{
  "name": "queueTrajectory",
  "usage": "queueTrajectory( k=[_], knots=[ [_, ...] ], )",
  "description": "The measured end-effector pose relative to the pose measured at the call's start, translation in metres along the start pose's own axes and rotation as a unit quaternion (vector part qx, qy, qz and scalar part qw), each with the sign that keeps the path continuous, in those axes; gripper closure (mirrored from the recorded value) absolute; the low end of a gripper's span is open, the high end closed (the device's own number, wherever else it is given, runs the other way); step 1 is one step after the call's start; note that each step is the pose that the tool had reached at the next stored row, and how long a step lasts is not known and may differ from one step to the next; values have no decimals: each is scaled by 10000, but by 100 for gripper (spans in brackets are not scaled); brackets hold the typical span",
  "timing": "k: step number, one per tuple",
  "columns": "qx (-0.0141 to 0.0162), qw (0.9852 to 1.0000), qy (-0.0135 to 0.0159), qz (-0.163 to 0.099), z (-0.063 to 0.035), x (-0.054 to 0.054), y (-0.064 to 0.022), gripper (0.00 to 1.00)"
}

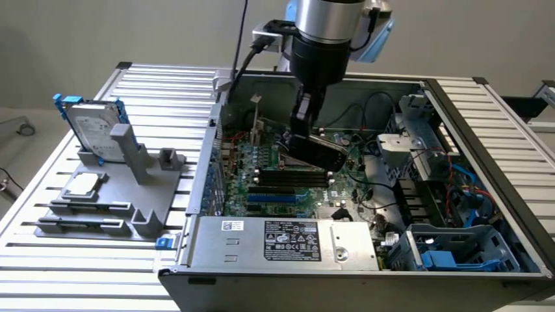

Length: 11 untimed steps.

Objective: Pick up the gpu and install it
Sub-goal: 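Insert the gpu into the slot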

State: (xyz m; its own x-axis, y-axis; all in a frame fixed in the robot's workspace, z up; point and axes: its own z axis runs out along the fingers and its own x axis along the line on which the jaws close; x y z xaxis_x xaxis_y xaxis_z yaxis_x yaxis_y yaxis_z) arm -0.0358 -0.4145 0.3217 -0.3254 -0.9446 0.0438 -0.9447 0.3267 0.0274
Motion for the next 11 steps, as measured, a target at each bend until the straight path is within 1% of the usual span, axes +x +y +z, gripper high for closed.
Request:
queueTrajectory(
  k=[3,5,8,11],
  knots=[
    [11,9996,3,-270,29,-1,0,73],
    [20,9990,9,-457,47,-2,-1,73],
    [34,9974,15,-726,73,-3,-1,73],
    [45,9951,23,-985,93,-3,0,73]
  ],
)
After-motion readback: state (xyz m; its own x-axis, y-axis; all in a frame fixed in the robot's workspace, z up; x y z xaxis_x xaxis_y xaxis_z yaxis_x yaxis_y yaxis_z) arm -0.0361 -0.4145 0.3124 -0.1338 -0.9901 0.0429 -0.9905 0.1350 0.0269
